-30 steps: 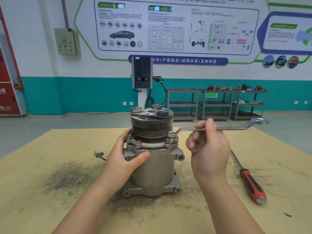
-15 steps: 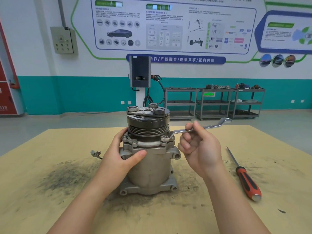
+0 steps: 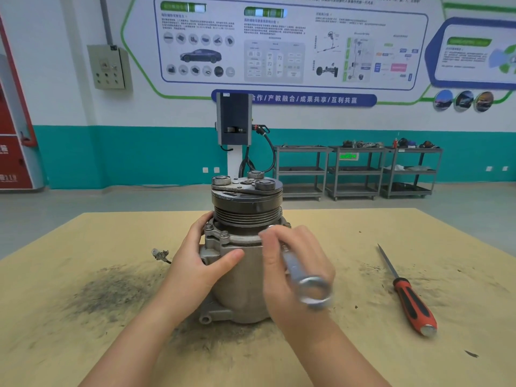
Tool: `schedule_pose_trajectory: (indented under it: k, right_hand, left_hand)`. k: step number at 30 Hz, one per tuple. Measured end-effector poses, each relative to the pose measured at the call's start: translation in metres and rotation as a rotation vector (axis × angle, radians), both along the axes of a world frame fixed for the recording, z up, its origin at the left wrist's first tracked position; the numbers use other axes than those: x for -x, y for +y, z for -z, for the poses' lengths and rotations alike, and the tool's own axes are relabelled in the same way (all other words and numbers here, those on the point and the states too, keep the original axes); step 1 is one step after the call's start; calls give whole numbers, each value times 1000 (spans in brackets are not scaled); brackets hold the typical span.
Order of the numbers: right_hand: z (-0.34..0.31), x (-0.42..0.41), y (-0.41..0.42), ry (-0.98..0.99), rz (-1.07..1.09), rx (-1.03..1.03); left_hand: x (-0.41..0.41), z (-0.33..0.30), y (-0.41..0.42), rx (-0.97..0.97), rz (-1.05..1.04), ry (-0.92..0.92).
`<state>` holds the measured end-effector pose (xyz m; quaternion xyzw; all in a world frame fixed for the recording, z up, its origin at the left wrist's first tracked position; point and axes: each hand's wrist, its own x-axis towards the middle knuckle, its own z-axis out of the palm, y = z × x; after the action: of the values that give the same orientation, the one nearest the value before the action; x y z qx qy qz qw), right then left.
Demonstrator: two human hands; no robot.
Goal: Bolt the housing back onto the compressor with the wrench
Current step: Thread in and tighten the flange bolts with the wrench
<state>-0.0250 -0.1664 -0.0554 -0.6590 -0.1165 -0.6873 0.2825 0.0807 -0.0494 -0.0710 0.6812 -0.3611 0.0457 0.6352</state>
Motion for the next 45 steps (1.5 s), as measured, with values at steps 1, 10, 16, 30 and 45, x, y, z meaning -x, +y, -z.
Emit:
schedule_pose_trajectory:
  k: [1,10,16,30,45]
  right_hand:
    - [2,-1,3,7,19,37]
    - [-10,4,2,-4,-23,-20]
    - [-32,16,-22,81,-511,-783]
    - [-32,7,-48,328,-806,-1010]
    - [7,-5,-8,-52,-39,-56]
  left_hand:
    - [-1,0,0,4,-3,-4]
    - [0,1,-1,11,-16,-18]
    - [3,-3,0,-10,-29,-7]
    - [3,-3,2,-51,-44,4]
    - [1,-1,0,-53,-18,26]
